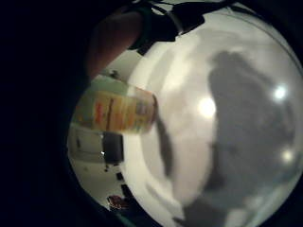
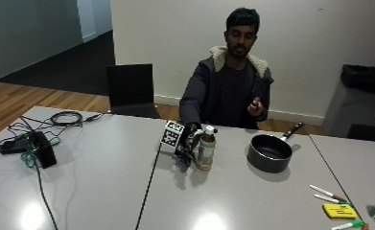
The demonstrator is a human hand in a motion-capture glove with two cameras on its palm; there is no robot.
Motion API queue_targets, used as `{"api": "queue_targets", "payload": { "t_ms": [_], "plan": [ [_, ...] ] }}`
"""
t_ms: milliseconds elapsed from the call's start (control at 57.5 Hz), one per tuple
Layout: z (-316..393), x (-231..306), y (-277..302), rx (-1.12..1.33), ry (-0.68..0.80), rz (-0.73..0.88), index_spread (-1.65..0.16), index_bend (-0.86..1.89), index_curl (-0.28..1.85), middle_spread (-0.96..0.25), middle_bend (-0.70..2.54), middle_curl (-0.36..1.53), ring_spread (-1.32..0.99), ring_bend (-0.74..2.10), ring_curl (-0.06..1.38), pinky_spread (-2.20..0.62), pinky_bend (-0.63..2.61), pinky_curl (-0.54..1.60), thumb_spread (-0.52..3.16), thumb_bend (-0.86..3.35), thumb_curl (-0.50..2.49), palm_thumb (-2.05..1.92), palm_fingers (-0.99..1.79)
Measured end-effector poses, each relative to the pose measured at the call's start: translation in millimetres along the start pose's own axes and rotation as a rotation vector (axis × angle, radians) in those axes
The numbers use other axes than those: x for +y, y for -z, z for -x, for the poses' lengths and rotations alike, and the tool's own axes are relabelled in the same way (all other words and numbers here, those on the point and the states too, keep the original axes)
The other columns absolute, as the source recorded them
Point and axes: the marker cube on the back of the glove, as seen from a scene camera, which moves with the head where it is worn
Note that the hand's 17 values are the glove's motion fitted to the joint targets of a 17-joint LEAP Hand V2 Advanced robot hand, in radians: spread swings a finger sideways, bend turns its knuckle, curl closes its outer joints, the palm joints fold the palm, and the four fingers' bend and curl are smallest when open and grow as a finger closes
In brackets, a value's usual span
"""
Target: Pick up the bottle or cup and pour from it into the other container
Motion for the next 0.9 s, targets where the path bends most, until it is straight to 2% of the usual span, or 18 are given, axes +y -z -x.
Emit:
{"api": "queue_targets", "payload": {
  "t_ms": [87,244,348,400,591,731,800,870,904],
  "plan": [
    [-9,-4,-12,-0.096,0.047,-0.009,-0.24,0.13,0.18,0.1,0.32,0.35,0.22,0.31,0.25,0.38,0.63,0.34,0.77,-0.02,0.38,0.52,0.28],
    [-16,-14,-30,-0.108,0.063,-0.03,-0.27,0.11,0.2,-0.04,0.39,0.37,0.14,0.45,0.29,0.34,0.54,0.32,0.74,-0.03,0.39,0.56,0.59],
    [-16,-15,-33,-0.109,0.085,-0.072,-0.3,0.16,0.22,-0.16,0.45,0.38,-0.01,0.55,0.32,0.24,0.45,0.29,0.72,-0.01,0.4,0.64,1.01],
    [-16,-16,-33,-0.103,0.099,-0.073,-0.3,0.14,0.24,-0.19,0.46,0.39,-0.07,0.58,0.34,0.18,0.41,0.3,0.71,-0.01,0.41,0.7,1.13],
    [-9,-12,-32,-0.083,0.068,-0.05,-0.29,0.13,0.27,-0.23,0.47,0.41,-0.16,0.63,0.38,0.03,0.38,0.32,0.68,-0.02,0.43,0.82,1.21],
    [11,-5,-32,-0.052,0.127,-0.043,-0.29,0.12,0.28,-0.23,0.48,0.42,-0.16,0.64,0.39,-0.02,0.38,0.34,0.67,-0.03,0.43,0.85,1.23],
    [29,1,-28,-0.081,0.264,-0.008,-0.29,0.12,0.29,-0.23,0.48,0.42,-0.15,0.64,0.39,-0.04,0.39,0.34,0.67,-0.03,0.43,0.85,1.23],
    [67,-4,-26,-0.118,0.224,-0.103,-0.29,0.12,0.29,-0.22,0.49,0.43,-0.15,0.64,0.39,-0.05,0.38,0.35,0.67,-0.03,0.43,0.86,1.23],
    [83,-3,-22,-0.113,0.252,-0.092,-0.29,0.12,0.29,-0.22,0.49,0.43,-0.15,0.64,0.39,-0.05,0.38,0.35,0.67,-0.03,0.44,0.86,1.23]
  ]
}}
